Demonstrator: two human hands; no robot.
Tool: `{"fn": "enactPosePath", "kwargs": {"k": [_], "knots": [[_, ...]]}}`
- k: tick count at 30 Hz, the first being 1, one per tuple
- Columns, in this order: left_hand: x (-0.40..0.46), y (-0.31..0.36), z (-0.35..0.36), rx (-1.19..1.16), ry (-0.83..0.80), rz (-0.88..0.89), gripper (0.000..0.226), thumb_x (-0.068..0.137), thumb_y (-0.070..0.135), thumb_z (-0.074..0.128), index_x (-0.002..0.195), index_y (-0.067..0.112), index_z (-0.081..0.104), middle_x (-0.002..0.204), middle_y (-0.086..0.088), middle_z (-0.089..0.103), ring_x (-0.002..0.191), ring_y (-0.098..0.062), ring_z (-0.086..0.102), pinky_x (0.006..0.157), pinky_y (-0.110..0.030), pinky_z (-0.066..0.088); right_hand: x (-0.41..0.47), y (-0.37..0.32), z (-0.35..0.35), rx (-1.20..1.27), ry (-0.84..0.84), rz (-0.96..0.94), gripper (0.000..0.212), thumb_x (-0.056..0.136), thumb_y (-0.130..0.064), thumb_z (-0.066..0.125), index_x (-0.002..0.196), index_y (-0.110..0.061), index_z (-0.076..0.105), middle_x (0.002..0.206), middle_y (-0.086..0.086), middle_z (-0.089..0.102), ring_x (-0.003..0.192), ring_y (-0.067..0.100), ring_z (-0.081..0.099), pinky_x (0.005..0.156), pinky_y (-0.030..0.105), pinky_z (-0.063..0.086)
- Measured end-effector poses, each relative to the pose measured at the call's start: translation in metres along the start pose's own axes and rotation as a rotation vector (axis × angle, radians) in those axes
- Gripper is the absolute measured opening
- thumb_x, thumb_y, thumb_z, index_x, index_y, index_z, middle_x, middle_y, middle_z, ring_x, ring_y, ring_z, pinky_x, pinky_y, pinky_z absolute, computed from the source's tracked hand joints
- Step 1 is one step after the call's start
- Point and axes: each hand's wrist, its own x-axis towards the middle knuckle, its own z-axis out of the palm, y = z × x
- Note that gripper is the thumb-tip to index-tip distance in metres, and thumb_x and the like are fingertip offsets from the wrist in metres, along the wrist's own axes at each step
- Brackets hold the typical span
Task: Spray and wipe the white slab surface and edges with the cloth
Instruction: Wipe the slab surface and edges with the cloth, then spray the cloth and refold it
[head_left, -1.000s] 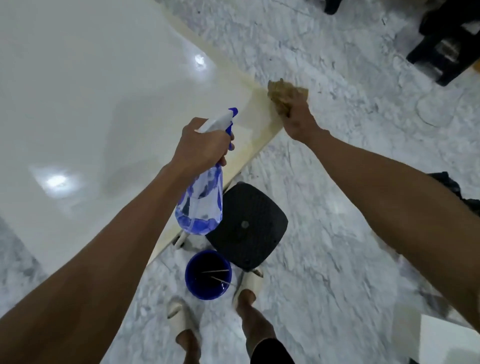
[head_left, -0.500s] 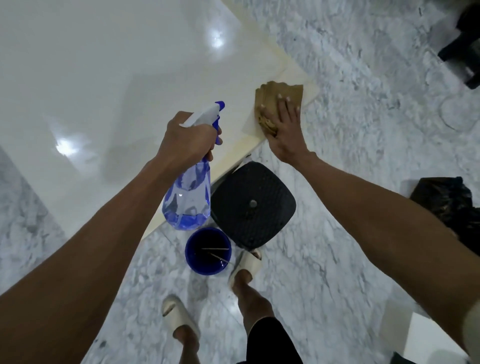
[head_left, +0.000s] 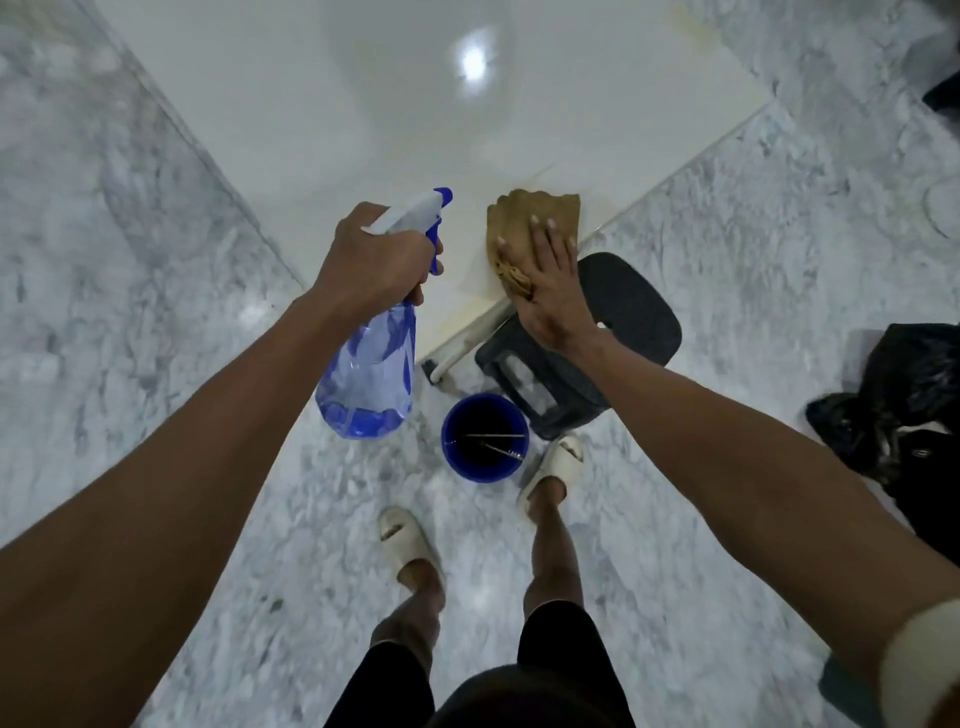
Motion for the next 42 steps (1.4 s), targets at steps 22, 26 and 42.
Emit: {"fn": "enactPosePath", "kwargs": {"k": [22, 26, 42], "knots": [[-0.123, -0.085, -0.145, -0.107, 0.164, 0.021, 0.022, 0.077, -0.007, 0.050, 0.074, 0.008, 0.067, 0.079, -0.006, 0.070, 0.058, -0.015, 0.063, 0.049, -0.025, 0.053, -0.176, -0.306, 0.097, 0.856, -0.905, 0.207, 0.054, 0.100, -0.055, 0.045, 0.138, -0.017, 0.054, 0.137, 0.010, 0.060, 0.123, 0.027, 0.057, 0.107, 0.041, 0.045], [-0.141, -0.078, -0.142, -0.084, 0.101, 0.029, 0.023, 0.062, 0.006, 0.051, 0.076, 0.009, 0.070, 0.082, -0.010, 0.073, 0.064, -0.023, 0.065, 0.058, -0.034, 0.056, -0.171, -0.310, 0.054, 1.155, -0.713, 0.431, 0.042, 0.105, -0.034, 0.047, 0.137, -0.008, 0.054, 0.126, 0.007, 0.062, 0.113, 0.016, 0.060, 0.089, 0.019, 0.049], [-0.163, 0.044, -0.001, 0.072, -0.120, 0.170, 0.041, 0.064, 0.018, 0.051, 0.094, -0.002, 0.070, 0.092, -0.022, 0.074, 0.065, -0.027, 0.063, 0.076, -0.050, 0.061, -0.147, -0.119, -0.182, 1.857, 0.196, 0.772, 0.051, 0.103, -0.049, 0.044, 0.137, -0.012, 0.053, 0.137, 0.011, 0.062, 0.125, 0.029, 0.060, 0.103, 0.040, 0.051]]}}
